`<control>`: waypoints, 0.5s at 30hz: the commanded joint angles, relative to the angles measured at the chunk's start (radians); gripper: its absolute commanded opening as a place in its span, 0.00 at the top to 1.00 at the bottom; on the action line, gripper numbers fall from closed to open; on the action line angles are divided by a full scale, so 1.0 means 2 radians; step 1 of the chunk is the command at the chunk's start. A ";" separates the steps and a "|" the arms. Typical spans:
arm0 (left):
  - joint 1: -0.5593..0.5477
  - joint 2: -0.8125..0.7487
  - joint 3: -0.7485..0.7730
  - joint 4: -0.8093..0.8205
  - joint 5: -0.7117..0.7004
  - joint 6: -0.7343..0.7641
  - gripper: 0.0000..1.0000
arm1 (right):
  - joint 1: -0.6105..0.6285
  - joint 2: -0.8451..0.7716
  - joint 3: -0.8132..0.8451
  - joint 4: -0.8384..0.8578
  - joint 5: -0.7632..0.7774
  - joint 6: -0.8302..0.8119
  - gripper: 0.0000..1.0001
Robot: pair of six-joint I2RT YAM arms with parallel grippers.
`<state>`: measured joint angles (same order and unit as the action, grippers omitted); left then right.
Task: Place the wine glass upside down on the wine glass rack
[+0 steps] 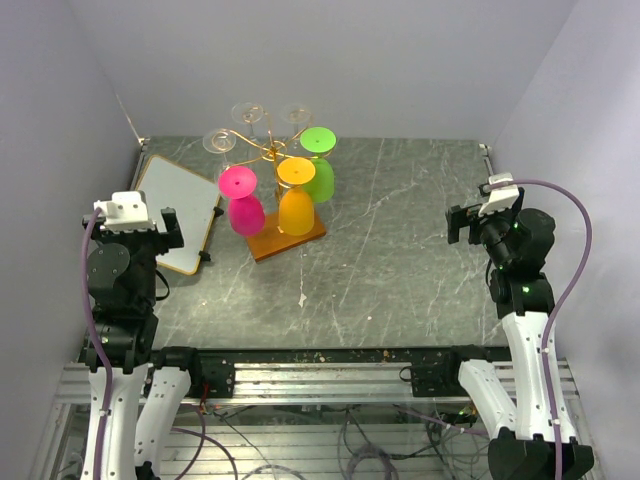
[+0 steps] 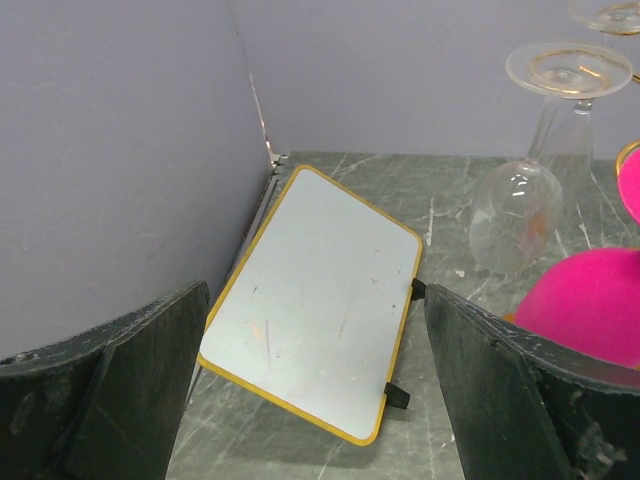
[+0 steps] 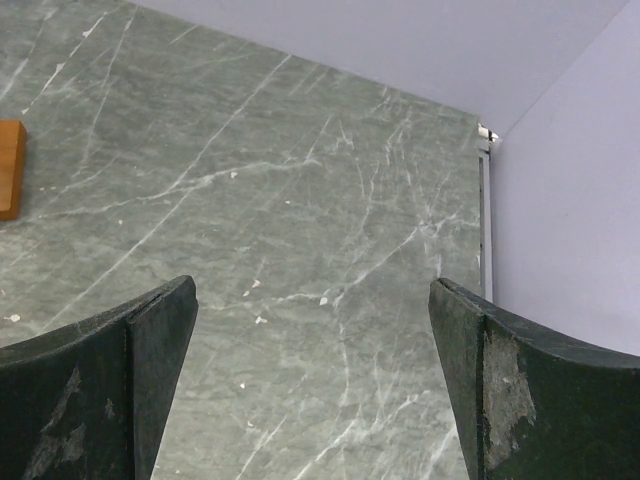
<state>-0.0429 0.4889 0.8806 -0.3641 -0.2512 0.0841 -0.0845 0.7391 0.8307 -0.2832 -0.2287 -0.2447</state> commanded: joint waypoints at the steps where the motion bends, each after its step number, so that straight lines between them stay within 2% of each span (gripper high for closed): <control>1: -0.001 -0.004 0.009 0.000 -0.015 0.003 0.01 | -0.004 -0.002 0.008 -0.002 0.005 -0.006 0.00; 15: -0.001 -0.002 0.007 0.000 -0.013 0.005 0.01 | -0.004 -0.002 0.008 -0.005 0.002 -0.013 0.00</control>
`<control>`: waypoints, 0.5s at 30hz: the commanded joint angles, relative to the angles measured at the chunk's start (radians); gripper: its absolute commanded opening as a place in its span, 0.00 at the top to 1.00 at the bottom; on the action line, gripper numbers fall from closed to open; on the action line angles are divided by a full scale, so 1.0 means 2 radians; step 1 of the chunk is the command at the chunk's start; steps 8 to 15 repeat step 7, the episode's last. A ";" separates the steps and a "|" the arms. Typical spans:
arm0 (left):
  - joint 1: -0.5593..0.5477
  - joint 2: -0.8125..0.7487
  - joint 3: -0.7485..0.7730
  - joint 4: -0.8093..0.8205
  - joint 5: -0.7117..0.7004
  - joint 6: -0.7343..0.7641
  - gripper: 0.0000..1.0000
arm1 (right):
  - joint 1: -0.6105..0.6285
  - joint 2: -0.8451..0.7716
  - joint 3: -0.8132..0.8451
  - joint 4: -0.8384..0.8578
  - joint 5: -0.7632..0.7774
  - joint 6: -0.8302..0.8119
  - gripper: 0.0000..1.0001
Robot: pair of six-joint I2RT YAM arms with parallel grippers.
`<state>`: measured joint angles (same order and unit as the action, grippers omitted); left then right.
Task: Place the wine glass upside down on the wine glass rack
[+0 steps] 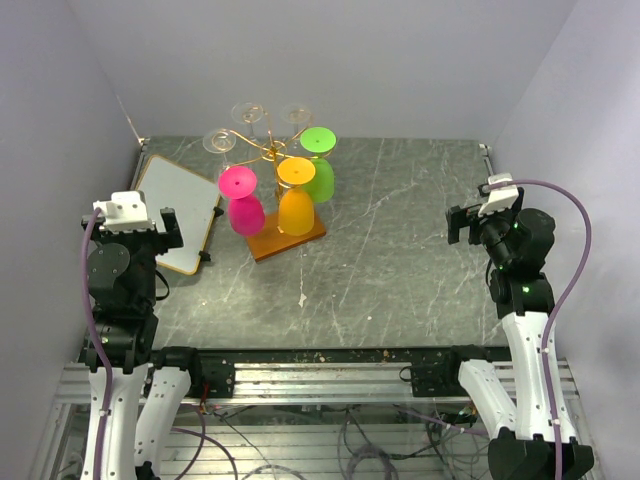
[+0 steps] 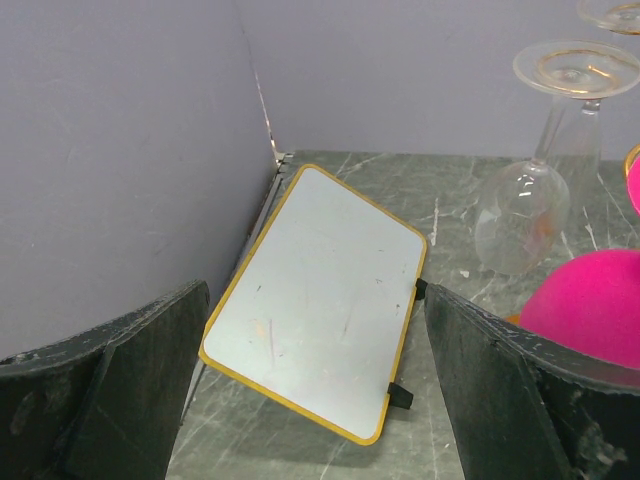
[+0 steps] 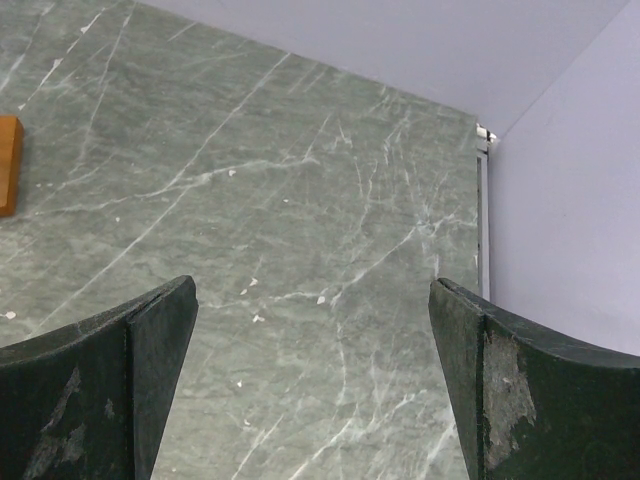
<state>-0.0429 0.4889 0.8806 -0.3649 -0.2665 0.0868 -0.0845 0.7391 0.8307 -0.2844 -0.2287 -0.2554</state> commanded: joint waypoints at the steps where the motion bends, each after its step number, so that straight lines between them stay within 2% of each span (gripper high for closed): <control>1: -0.001 -0.001 0.007 0.000 -0.004 0.003 0.01 | -0.004 -0.002 0.008 -0.004 0.002 -0.007 0.00; 15: -0.003 -0.001 0.006 0.001 -0.005 0.005 0.01 | -0.004 0.003 0.008 -0.004 0.002 -0.008 0.00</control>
